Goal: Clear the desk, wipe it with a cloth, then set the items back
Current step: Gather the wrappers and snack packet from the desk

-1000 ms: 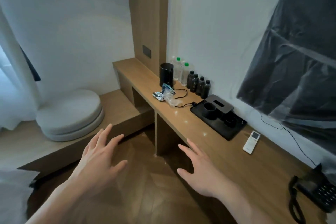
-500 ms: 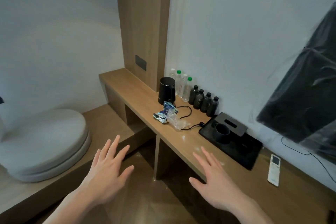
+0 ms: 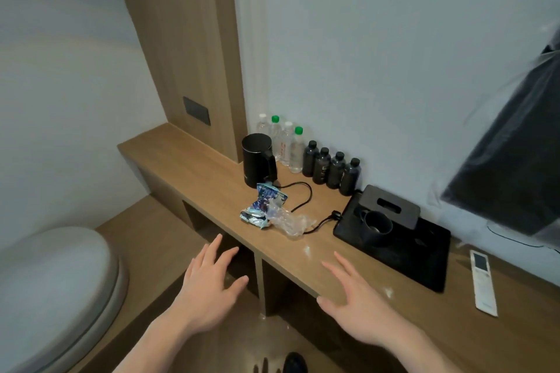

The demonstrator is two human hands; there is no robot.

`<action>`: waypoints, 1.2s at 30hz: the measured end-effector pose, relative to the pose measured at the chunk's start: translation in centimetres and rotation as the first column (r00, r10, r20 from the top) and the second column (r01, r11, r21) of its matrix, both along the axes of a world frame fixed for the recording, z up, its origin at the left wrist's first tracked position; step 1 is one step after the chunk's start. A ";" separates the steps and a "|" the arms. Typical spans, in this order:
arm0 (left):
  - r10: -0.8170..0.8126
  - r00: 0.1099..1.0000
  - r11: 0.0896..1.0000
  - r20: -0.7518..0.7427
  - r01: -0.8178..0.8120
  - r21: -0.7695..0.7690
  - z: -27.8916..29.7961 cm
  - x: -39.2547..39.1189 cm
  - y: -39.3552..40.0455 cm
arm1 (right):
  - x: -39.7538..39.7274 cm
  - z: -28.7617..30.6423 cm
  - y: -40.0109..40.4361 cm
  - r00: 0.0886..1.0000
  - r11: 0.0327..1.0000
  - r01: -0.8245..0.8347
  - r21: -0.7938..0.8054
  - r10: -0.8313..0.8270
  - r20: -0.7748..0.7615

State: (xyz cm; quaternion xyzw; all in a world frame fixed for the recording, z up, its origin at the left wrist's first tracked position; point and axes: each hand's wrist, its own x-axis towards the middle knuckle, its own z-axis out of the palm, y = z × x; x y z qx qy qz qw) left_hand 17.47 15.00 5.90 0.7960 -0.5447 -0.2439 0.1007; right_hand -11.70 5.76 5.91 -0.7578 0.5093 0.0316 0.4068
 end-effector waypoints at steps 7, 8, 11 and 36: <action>0.024 1.000 0.999 -0.002 -0.024 0.038 -1.7 4.5 -9.5 | 4.5 -4.2 -9.6 1.000 0.995 -0.019 0.101 0.018 0.013; 0.027 1.000 0.999 -0.006 -0.027 0.040 -2.0 5.0 -10.7 | 5.2 -4.6 -10.7 1.000 0.994 -0.028 0.108 0.027 0.012; 0.037 0.999 0.996 -0.021 -0.035 0.078 -3.2 6.2 -14.1 | 6.9 -6.1 -13.5 0.998 0.991 -0.057 0.120 0.061 -0.031; 0.076 0.859 0.752 -0.506 0.284 0.595 -19.8 17.4 -36.1 | 18.5 -14.7 -20.6 0.923 0.914 0.354 0.199 -0.307 -0.231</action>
